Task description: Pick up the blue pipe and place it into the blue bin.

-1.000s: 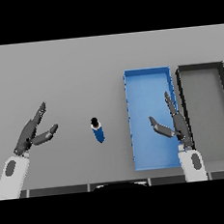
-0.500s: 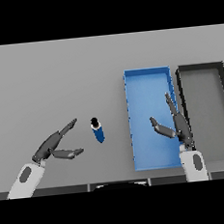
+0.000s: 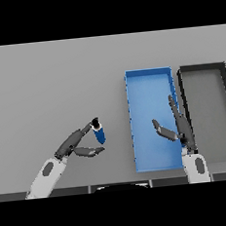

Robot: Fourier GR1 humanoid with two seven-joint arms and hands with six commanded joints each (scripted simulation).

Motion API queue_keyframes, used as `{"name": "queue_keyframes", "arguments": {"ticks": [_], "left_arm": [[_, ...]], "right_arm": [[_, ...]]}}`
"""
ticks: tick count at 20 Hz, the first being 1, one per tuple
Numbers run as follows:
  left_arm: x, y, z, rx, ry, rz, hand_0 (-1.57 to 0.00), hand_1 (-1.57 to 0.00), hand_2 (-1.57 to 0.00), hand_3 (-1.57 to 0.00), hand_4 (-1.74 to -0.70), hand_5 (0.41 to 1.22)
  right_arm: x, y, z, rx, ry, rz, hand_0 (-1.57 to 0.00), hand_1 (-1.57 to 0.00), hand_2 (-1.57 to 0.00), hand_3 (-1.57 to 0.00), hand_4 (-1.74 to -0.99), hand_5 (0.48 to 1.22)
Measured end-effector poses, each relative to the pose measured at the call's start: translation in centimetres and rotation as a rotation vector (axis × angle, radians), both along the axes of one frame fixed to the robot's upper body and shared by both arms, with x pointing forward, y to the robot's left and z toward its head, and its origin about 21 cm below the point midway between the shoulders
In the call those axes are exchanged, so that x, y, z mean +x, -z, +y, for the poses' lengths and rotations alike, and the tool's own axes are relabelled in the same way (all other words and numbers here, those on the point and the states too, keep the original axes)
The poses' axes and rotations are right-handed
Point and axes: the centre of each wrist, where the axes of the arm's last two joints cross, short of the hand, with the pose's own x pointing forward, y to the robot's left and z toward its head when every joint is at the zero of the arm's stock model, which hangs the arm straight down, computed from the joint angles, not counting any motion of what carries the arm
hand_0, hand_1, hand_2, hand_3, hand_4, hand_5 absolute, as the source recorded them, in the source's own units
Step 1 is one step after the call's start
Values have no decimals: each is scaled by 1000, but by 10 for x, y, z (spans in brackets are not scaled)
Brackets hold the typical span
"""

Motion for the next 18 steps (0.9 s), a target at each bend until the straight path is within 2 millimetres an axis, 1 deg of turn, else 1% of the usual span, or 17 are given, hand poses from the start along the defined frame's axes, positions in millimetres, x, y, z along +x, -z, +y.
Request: {"name": "queue_keyframes", "arguments": {"ticks": [1,2,3,4,6,7,8,10,11,12,13,14,15,16,17,18], "left_arm": [[8,-4,-6,-13,-2,-8,1,1,1,1,-1134,459],[9,3,-12,-17,10,-1,1,1,1,1,-1120,456],[11,5,-15,-19,18,-5,1,1,1,1,-1098,448],[12,7,-17,5,18,-8,1,1,1,1,-1076,435],[14,11,-24,34,5,-21,1,1,1,1,-1051,418],[16,12,-29,43,7,-18,1,1,1,1,-1062,420],[13,17,-31,19,11,1,1,1,1,1,-1078,428],[16,18,-39,-15,22,-3,1,1,1,1,-1107,463],[15,18,-43,-34,33,-5,1,0,-54,-40,-1140,502],[19,18,-47,-62,25,-2,1,-41,-151,-121,-1186,550],[20,18,-54,-104,23,8,-10,-156,-308,-276,-1243,613],[16,21,-52,-133,9,21,-125,-319,-485,-535,-1281,735],[19,21,-54,-161,-4,35,-359,-547,-689,-742,-1369,832],[17,20,-52,-191,-4,29,-602,-752,-865,-908,-1439,910],[15,19,-54,-193,-13,31,-796,-915,-1006,-1030,-1497,972],[17,18,-58,-191,-1,42,-951,-1047,-1119,-1119,-1544,1022]], "right_arm": [[0,1,2,4,1,4,1,1,1,1,-1210,631],[-3,3,2,5,-2,-10,1,1,1,1,-1211,634],[-2,2,-3,0,6,-1,1,1,1,1,-1215,637],[1,1,3,4,-7,-14,1,1,1,1,-1220,639],[-1,0,-1,8,-3,-14,1,1,1,1,-1221,645],[2,0,-2,0,4,-9,1,1,1,1,-1214,645],[2,-1,-3,-3,3,-18,1,1,1,1,-1207,646],[-2,1,-2,-10,-3,-26,1,1,1,1,-1207,650],[0,0,-3,-7,6,-13,1,1,1,1,-1210,653],[-3,3,-6,-7,6,-12,1,1,1,1,-1213,655],[-3,3,-7,-9,1,-16,1,1,1,1,-1217,655],[-3,4,-6,2,-1,-21,1,1,1,1,-1220,656],[-2,5,-6,-1,1,-11,1,1,1,1,-1220,656],[-3,6,-3,0,-6,-13,1,1,1,1,-1219,657],[-2,3,-3,-5,1,-24,1,1,1,1,-1224,658],[-2,2,-5,1,0,-30,1,1,1,1,-1227,660]]}}
